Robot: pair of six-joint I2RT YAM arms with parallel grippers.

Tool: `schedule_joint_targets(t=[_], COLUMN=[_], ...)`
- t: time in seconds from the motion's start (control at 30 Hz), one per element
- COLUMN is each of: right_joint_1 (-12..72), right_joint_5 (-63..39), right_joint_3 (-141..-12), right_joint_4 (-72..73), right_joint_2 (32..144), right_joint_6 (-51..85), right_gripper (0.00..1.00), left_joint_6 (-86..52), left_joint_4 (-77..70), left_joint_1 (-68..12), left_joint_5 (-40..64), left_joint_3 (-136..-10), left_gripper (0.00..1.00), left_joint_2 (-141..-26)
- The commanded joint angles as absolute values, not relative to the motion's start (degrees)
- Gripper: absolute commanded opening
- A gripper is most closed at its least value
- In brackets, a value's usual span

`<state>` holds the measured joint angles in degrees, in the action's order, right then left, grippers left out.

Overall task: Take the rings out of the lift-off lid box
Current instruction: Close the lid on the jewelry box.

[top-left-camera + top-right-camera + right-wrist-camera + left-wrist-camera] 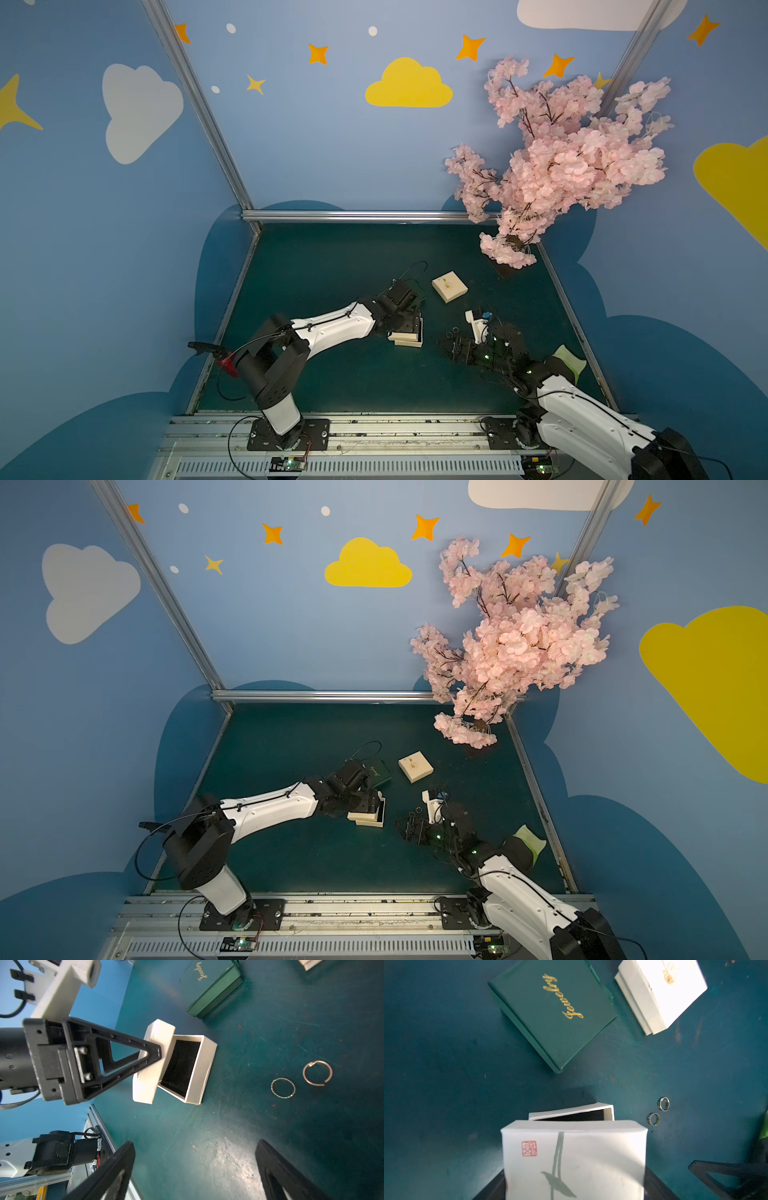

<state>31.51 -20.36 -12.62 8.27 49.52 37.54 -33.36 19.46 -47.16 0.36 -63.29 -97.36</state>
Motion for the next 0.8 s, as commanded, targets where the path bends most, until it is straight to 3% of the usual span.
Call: schedule_joint_targets(t=[0.0, 0.77], right_joint_1=[32.15, 34.76], right_joint_5=[-19.95, -20.33], right_joint_3=[-12.23, -12.91], right_joint_4=[10.28, 14.58], right_joint_2=[50.14, 54.69], right_joint_6=[37.88, 38.41], right_gripper=[0.92, 0.92], left_joint_6=[-33.89, -33.57], left_joint_4=[21.53, 21.68], left_joint_1=[-47.48, -48.12], left_joint_5=[-0.78, -0.44], left_joint_3=[-64.36, -67.63], left_gripper=[0.86, 0.86], left_joint_2=[-98.23, -102.65])
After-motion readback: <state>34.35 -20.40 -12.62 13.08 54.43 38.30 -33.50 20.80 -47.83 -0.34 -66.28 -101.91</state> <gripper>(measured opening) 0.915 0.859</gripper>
